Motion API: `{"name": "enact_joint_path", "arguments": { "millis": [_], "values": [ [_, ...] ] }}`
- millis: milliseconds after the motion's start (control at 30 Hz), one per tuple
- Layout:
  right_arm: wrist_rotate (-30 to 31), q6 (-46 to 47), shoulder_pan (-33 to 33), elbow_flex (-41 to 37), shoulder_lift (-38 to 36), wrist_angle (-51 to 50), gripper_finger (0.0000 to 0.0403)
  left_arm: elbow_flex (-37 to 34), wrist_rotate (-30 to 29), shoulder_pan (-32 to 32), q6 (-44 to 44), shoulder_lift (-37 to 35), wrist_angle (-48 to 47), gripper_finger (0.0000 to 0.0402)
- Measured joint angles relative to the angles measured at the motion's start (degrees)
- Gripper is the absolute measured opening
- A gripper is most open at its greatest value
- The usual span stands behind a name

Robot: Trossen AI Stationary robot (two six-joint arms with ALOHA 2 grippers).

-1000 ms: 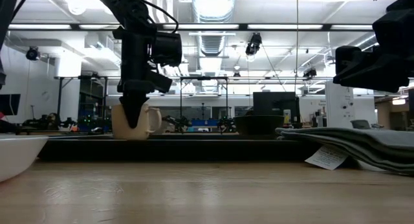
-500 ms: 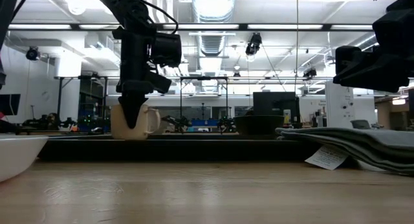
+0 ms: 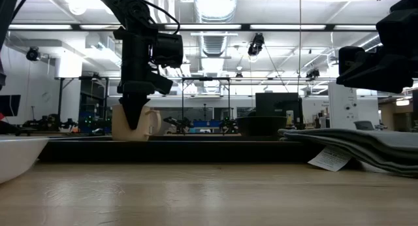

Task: Set up tray
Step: Put the yellow mug on the black serving tray

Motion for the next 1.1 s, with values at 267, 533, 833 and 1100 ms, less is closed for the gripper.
{"name": "enact_joint_path", "arguments": {
  "millis": [267, 533, 833, 1100],
  "values": [
    [-0.02, 0.05, 0.00, 0.00, 0.00, 0.00, 0.0068, 0.17, 0.02, -0.02, 1.73, -0.15, -0.09, 0.0105],
    [0.01, 0.07, 0.02, -0.01, 0.00, 0.00, 0.0068, 3.41, 0.02, -0.02, 1.99, -0.99, -0.12, 0.0105],
    [0.00, 0.06, 0.02, 0.00, -0.02, 0.00, 0.0068, 7.52, 0.01, -0.07, 4.56, -1.03, -1.29, 0.0105],
    [0.00, 0.05, 0.02, 0.01, -0.02, 0.00, 0.0068, 8.05, -0.08, -0.07, 5.61, -1.09, -3.00, 0.0105]
  ]
}}
